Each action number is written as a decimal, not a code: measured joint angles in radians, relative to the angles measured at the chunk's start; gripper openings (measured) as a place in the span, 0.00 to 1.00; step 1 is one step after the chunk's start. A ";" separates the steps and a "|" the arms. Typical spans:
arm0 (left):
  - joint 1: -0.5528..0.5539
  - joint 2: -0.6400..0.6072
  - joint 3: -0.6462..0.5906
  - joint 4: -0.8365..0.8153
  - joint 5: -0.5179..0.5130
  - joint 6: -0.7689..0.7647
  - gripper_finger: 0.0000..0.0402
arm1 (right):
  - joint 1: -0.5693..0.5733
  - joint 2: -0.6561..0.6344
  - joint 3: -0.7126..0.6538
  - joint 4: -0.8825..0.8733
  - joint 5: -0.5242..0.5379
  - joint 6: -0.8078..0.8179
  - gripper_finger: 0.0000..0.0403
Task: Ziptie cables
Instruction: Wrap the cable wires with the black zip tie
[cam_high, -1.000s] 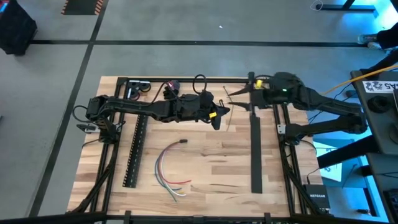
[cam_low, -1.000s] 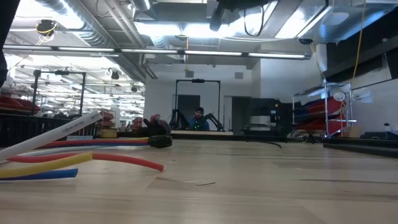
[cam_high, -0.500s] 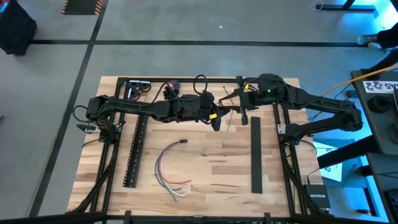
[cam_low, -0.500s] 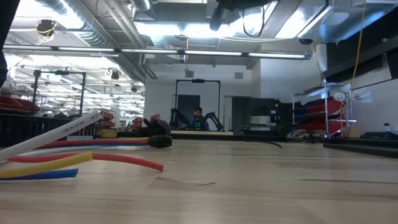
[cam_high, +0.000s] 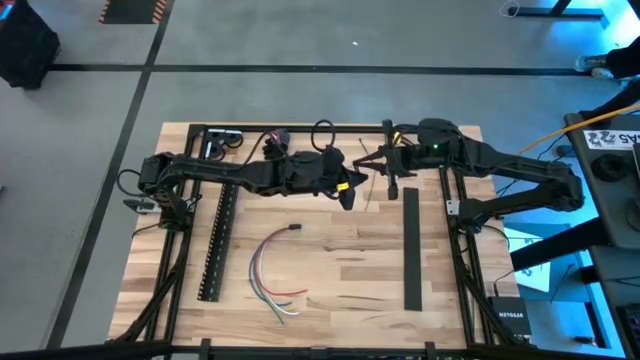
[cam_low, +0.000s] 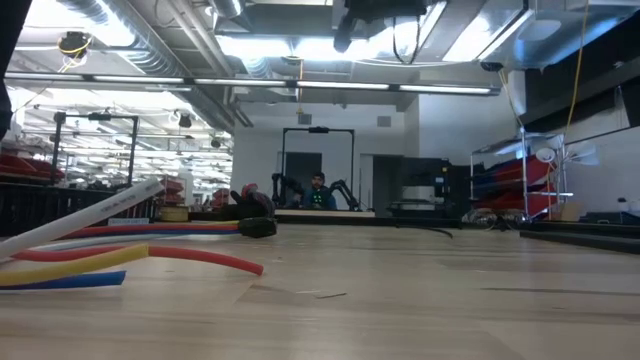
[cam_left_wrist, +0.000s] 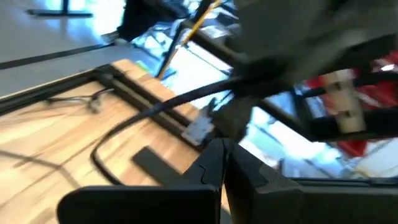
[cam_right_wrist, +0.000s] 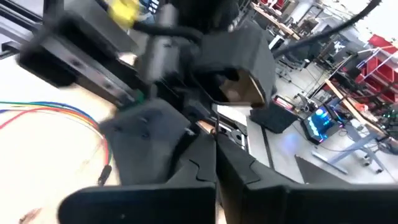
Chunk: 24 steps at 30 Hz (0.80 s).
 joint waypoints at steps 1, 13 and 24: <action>0.000 0.000 0.001 -0.019 -0.014 -0.005 0.00 | 0.000 -0.005 0.010 -0.013 0.013 -0.004 0.00; 0.017 0.001 0.000 -0.231 -0.047 -0.018 0.00 | -0.001 -0.014 0.205 -0.222 0.074 -0.049 0.00; 0.017 0.002 0.001 -0.275 -0.049 -0.021 0.00 | -0.001 -0.012 0.308 -0.305 0.138 0.006 0.01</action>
